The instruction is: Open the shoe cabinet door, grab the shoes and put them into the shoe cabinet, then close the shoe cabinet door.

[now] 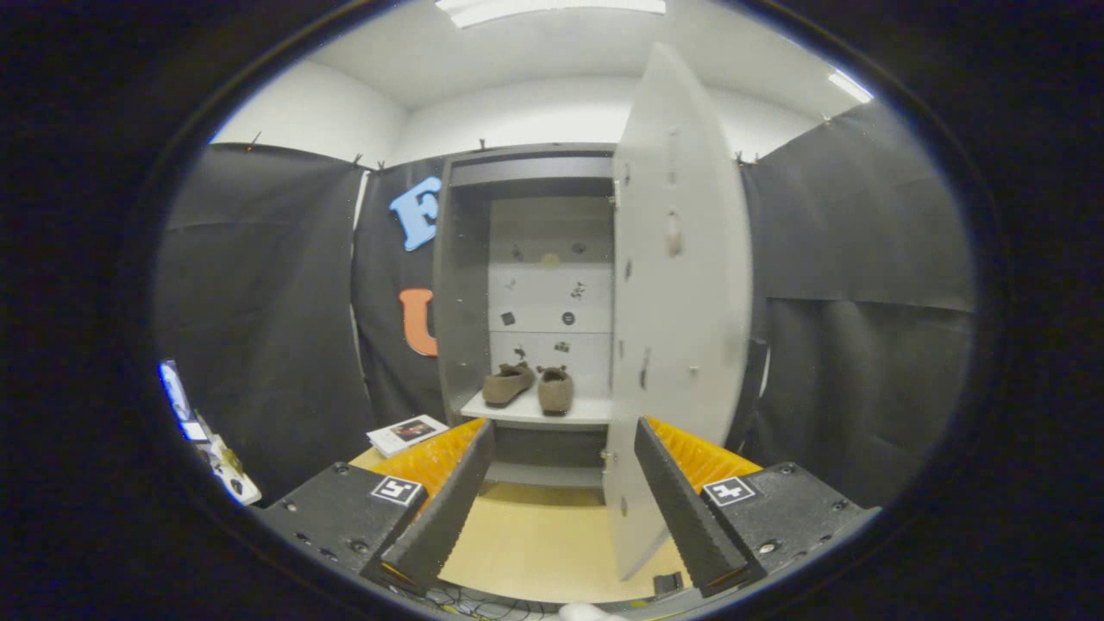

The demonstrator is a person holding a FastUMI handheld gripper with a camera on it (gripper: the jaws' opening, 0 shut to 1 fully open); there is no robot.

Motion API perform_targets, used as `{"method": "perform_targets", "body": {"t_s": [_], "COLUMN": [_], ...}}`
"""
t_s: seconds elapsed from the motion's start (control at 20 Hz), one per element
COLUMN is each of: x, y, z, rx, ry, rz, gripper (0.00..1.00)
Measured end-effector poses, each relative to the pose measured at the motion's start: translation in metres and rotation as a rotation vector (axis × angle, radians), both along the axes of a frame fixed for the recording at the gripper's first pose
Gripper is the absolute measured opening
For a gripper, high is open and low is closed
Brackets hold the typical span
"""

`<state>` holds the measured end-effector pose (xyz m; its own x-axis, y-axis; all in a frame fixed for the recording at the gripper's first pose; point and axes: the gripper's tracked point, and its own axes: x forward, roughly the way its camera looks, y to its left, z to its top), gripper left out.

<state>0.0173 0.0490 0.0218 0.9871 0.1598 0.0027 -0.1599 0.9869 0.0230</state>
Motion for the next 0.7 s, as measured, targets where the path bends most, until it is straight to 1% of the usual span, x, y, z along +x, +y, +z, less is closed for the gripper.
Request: {"method": "perform_targets", "body": {"t_s": [0.15,0.25,0.35,0.5,0.6,0.7], "x": [-0.009,-0.005,0.007,0.035,0.052,0.063], "y": [-0.060,-0.092,-0.117,-0.155,-0.164,-0.162], "z": [0.004,0.005,0.002,0.000,0.002,0.000], "rx": [0.049,0.073,0.083,0.073,0.081,0.089], "ry": [-0.025,-0.029,-0.013,0.003,0.009,0.023], "rz": [-0.062,-0.079,-0.073,-0.088,-0.061,0.001], "gripper": [1.00,1.00,1.00,1.00,1.00,1.00]}}
